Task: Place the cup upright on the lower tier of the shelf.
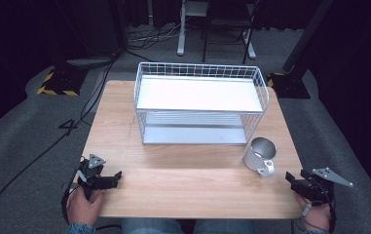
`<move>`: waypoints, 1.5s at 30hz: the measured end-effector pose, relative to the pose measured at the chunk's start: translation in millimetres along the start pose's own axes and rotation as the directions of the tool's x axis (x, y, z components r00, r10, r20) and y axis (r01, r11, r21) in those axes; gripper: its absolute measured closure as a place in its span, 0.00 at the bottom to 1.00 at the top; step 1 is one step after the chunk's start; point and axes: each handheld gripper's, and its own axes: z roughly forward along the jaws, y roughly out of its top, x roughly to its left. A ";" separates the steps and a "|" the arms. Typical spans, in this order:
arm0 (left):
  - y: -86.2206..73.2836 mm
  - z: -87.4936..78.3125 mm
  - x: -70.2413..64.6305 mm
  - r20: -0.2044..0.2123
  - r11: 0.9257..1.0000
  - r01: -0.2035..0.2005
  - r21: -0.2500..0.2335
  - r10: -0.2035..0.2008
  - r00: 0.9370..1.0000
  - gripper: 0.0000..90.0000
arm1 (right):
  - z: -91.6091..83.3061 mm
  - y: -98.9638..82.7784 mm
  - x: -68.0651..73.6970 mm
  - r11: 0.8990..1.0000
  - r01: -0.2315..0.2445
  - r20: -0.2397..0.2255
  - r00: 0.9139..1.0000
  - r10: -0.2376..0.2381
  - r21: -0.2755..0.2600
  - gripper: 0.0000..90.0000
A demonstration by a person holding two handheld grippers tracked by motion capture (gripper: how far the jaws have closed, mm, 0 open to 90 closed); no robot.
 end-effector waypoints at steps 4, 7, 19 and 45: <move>0.0 0.0 0.0 0.000 1.000 0.000 0.000 0.000 1.000 0.08 | -8.5 8.6 5.7 1.000 0.006 -0.022 1.000 -0.007 -0.026 0.41; 0.0 0.0 0.0 0.000 1.000 0.000 0.000 0.000 1.000 0.08 | -12.6 13.0 11.2 0.999 0.001 -0.049 0.999 -0.004 -0.046 0.42; 0.0 0.0 0.1 0.000 1.000 -0.001 0.000 0.001 1.000 0.08 | -13.2 29.8 45.8 0.998 0.023 -0.187 0.982 -0.033 -0.055 0.42; 0.0 0.0 0.1 0.000 1.000 -0.001 0.000 0.001 1.000 0.08 | 14.5 27.3 67.8 0.997 0.066 -0.181 0.982 -0.059 0.037 0.69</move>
